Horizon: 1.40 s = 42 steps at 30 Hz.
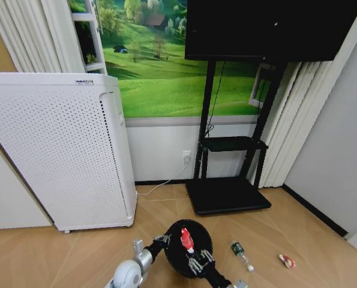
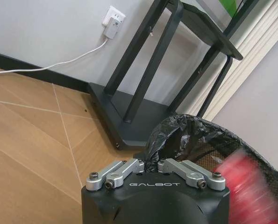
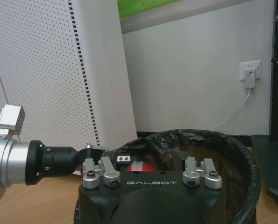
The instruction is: Pick up the trash bin and place the garbage on the floor into it.
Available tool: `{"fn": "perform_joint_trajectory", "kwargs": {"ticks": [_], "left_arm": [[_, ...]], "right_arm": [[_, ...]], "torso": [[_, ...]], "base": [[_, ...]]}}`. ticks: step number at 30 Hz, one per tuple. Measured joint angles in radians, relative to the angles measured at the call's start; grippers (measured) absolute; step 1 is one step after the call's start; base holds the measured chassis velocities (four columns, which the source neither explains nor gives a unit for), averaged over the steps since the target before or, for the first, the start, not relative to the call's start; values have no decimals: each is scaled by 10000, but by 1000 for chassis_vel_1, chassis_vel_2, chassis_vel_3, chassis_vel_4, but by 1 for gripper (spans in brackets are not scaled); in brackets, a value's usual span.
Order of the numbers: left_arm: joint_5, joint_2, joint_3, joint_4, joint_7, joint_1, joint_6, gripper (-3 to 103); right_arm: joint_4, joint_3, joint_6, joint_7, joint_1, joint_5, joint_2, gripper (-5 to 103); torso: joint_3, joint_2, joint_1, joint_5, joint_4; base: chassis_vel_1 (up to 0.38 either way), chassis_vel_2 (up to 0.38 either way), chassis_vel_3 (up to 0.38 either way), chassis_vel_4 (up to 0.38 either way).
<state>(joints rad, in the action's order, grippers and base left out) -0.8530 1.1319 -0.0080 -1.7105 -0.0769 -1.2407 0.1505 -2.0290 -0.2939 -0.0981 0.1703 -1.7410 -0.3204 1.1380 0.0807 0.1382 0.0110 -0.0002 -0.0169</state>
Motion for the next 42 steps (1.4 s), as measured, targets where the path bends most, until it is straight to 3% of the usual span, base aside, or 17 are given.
{"fn": "perform_joint_trajectory", "kwargs": {"ticks": [3,4,5,8,12,14,16,18,19,22,24,26,30,39,42], "left_arm": [[58,-19,-100,-109,0,-162,0,7],[98,-22,-281,-215,61,-346,-3,7],[98,-22,-281,-215,61,-346,-3,7],[-142,271,-1673,-651,843,-1030,77,7],[-436,229,-2561,-1128,1569,-1561,209,7],[-934,-62,-3247,-1791,2685,-1943,671,7],[-1019,-89,-3403,-1927,2839,-2066,757,7],[-1340,-92,-4372,-2582,3320,-2936,1097,7],[-1340,-92,-4372,-2582,3320,-2936,1097,7],[-1513,218,-5691,-3242,3532,-3988,1191,7],[-1585,288,-5895,-3369,3569,-4135,1215,7],[-1868,501,-6725,-3856,3719,-4717,1309,7],[-2005,644,-7403,-4135,3758,-5164,1323,7],[-2076,824,-7910,-4354,3660,-5750,1317,7],[-2030,977,-8012,-4373,3582,-5933,1304,7]], "right_arm": [[-12,2,6,-49,24,13,-7,68],[-41,-5,30,-173,42,30,-13,79],[-41,-5,30,-173,42,30,-13,79],[-162,-104,51,-630,17,-48,-22,95],[-396,-308,203,-843,-130,-420,-80,100],[-699,-791,325,-1048,-570,-511,343,100],[-737,-840,340,-1095,-615,-524,431,100],[-805,-923,446,-1258,-547,-573,627,100],[-805,-923,446,-1258,-547,-573,627,100],[-652,-931,621,-1420,-425,-463,608,100],[-590,-930,637,-1439,-405,-433,597,100],[-210,-903,646,-1496,-254,-311,575,100],[322,-870,646,-1576,56,-270,589,100],[1439,-868,876,-1896,625,203,551,100],[1882,-832,643,-2038,841,458,611,100]], "torso": [[0,0,0,1,1],[0,0,0,1,-2],[0,0,0,1,-2],[0,1,-1,2,-3],[0,0,0,-1,9],[0,0,0,0,-13],[-1,1,0,-1,-17],[0,1,-1,2,-1],[0,1,-1,2,-1],[0,1,-1,1,6],[0,0,-2,0,7],[0,1,-1,0,1],[0,1,-1,-1,-1],[1,2,-1,7,-2],[0,1,0,1,4]], "base": [[0,0,0,0],[0,0,0,0],[0,0,0,0],[0,0,0,0],[0,0,0,0],[0,0,0,0],[0,0,0,0],[0,0,0,0],[0,0,0,0],[-5,-8,18,12],[-29,-24,55,45],[-69,-105,73,75],[-147,-147,132,122],[-220,-200,224,215],[-259,-259,259,261]]}}
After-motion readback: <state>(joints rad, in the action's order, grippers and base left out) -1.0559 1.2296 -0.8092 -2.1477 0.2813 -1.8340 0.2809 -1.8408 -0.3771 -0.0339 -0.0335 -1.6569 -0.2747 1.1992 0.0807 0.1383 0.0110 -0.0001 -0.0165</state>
